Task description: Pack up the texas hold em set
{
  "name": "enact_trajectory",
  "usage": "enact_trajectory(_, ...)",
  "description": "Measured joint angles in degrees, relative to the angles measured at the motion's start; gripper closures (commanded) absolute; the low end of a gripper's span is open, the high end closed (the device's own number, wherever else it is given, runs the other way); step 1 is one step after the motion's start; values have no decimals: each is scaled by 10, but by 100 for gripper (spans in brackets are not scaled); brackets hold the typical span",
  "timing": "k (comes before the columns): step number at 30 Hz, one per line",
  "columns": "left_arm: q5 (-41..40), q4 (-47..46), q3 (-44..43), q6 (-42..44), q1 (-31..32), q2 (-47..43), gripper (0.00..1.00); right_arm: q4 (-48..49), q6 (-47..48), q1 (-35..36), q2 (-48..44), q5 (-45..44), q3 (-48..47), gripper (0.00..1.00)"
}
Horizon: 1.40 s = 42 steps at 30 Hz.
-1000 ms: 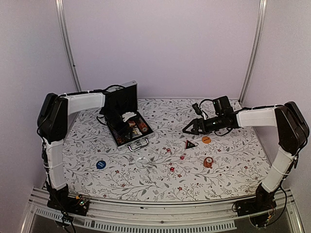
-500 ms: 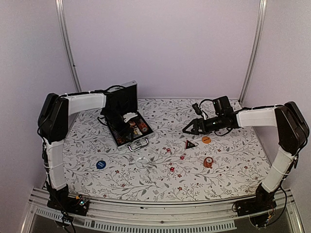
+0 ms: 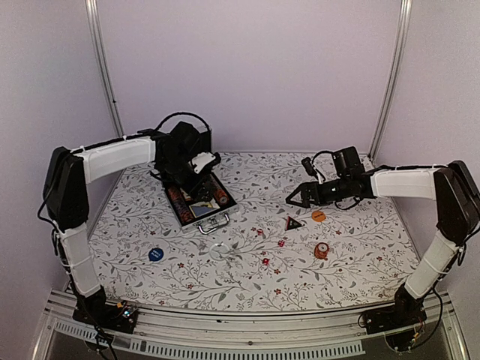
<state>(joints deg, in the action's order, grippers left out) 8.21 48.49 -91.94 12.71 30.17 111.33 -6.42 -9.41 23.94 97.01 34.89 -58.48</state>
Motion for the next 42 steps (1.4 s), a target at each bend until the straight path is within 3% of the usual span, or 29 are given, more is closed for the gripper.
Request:
enact_trajectory(2,-27,-27,6,-8,15,-22,1,-1,0,0,-11,-10,3,1)
enact_trajectory(9,-108,-119,70,-51,38,-59,0,-23,5,0,-34,-59,7,1)
enact_trajectory(13,-111,-155,107,-83,38,-77,0,-29,4,1,-53,-80,19,1)
enact_trajectory(21,16,-224,116,-136,46,-114,0,-35,-5,2,-77,-113,45,1)
enact_trajectory(31,83,-320,168,-184,88,-134,0,-47,-12,2,-116,-148,60,1)
enact_trajectory(42,216,-336,147,-181,101,-52,1,-49,-13,2,-128,-164,82,1)
